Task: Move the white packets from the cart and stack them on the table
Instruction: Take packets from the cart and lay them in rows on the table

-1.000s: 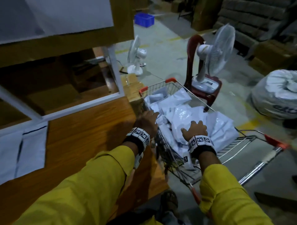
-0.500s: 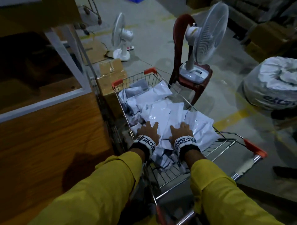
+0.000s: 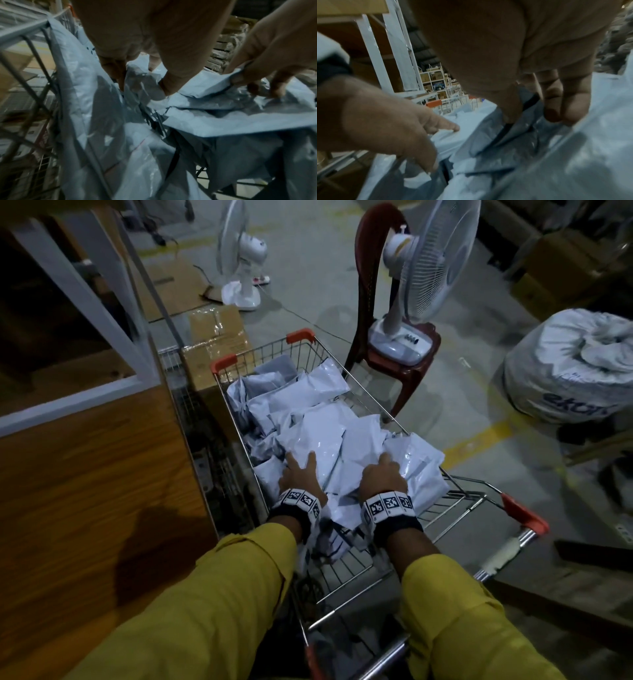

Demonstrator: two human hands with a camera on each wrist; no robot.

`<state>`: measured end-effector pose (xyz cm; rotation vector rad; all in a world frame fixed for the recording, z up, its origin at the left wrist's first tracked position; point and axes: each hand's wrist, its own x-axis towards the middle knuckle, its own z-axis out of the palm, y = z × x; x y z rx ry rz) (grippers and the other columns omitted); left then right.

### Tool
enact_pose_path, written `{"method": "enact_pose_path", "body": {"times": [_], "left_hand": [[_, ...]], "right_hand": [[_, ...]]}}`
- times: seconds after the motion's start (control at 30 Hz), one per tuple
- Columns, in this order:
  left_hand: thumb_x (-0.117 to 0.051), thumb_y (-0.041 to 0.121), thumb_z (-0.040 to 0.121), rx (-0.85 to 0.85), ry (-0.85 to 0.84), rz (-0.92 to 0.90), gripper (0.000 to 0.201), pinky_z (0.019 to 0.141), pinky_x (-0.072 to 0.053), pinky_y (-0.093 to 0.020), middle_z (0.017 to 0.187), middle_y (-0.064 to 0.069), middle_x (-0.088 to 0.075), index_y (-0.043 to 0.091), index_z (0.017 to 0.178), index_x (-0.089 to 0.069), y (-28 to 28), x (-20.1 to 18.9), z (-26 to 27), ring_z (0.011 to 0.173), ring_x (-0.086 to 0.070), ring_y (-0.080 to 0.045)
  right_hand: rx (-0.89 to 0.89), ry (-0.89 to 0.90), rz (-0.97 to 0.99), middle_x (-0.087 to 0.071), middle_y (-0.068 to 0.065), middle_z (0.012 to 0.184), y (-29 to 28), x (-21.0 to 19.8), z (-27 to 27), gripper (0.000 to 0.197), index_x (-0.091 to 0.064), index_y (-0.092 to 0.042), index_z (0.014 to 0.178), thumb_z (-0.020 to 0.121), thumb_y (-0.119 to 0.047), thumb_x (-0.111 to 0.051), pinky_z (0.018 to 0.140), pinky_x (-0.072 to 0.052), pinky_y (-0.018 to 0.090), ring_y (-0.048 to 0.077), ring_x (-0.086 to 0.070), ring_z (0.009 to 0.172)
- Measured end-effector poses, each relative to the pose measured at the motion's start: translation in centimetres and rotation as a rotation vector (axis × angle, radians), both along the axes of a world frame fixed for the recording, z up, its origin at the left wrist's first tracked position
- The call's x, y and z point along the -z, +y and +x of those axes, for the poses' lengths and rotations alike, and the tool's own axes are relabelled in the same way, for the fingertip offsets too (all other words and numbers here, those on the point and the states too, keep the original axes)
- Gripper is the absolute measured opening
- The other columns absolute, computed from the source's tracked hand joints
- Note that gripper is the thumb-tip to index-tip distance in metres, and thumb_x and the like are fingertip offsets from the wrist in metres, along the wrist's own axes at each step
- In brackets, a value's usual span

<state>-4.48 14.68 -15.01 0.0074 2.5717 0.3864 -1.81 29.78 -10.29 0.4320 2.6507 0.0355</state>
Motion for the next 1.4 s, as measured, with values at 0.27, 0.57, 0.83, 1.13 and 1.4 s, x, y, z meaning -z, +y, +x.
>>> {"method": "enact_pose_path", "body": {"times": [0.27, 0.57, 0.83, 1.13, 1.4], "left_hand": [[-0.065, 0.032, 0.078, -0.205, 0.138, 0.078, 0.070, 0.109, -0.033, -0.047, 0.149, -0.019, -0.030, 0.022, 0.143, -0.041, -0.2, -2.4, 0.0, 0.132, -0.035, -0.041], [-0.076, 0.025, 0.068, -0.287, 0.207, 0.268, 0.061, 0.090, -0.047, -0.041, 0.129, -0.013, -0.038, 0.016, 0.121, -0.048, -1.4, -3.2, 0.6, 0.110, -0.051, -0.038], [-0.068, 0.029, 0.067, -0.230, 0.364, 0.357, 0.061, 0.086, -0.050, -0.039, 0.127, -0.009, -0.041, 0.014, 0.123, -0.053, -3.3, -5.3, 1.4, 0.110, -0.052, -0.034], [-0.051, 0.040, 0.075, -0.356, 0.512, 0.409, 0.066, 0.109, -0.040, -0.049, 0.150, -0.003, -0.033, 0.022, 0.137, -0.047, -6.6, -8.1, 1.5, 0.137, -0.038, -0.031], [-0.052, 0.037, 0.090, -0.469, 0.560, 0.237, 0.062, 0.120, -0.016, -0.048, 0.164, -0.004, -0.018, 0.027, 0.149, -0.037, -13.5, -10.5, 3.5, 0.147, -0.018, -0.032]], "right_hand": [[-0.044, 0.005, 0.125, -0.030, 0.020, 0.155, -0.9, 0.4, 0.7, 0.075, -0.066, -0.012, 0.126, 0.082, -0.071, -0.055, 0.111, -0.027, 0.045, 0.038, -0.023, 0.142], [-0.163, -0.007, 0.153, -0.008, 0.020, 0.162, -1.4, 2.8, 0.4, 0.090, -0.025, -0.026, 0.153, 0.079, -0.051, -0.070, 0.101, -0.040, 0.049, 0.050, -0.032, 0.133], [-0.045, 0.018, 0.138, -0.013, 0.021, 0.163, -3.2, 2.5, 0.6, 0.059, -0.037, -0.014, 0.148, 0.097, -0.040, -0.051, 0.106, -0.036, 0.056, 0.051, -0.027, 0.139], [0.055, 0.144, -0.007, -0.018, 0.026, 0.161, -4.4, 0.1, 2.0, 0.063, -0.026, -0.018, 0.154, 0.099, -0.044, -0.043, 0.111, -0.030, 0.049, 0.044, -0.039, 0.133], [0.110, 0.214, -0.084, -0.019, 0.027, 0.160, -10.1, -3.8, 2.8, 0.061, -0.015, -0.036, 0.158, 0.101, -0.048, -0.034, 0.111, -0.028, 0.051, 0.045, -0.033, 0.138]]}}
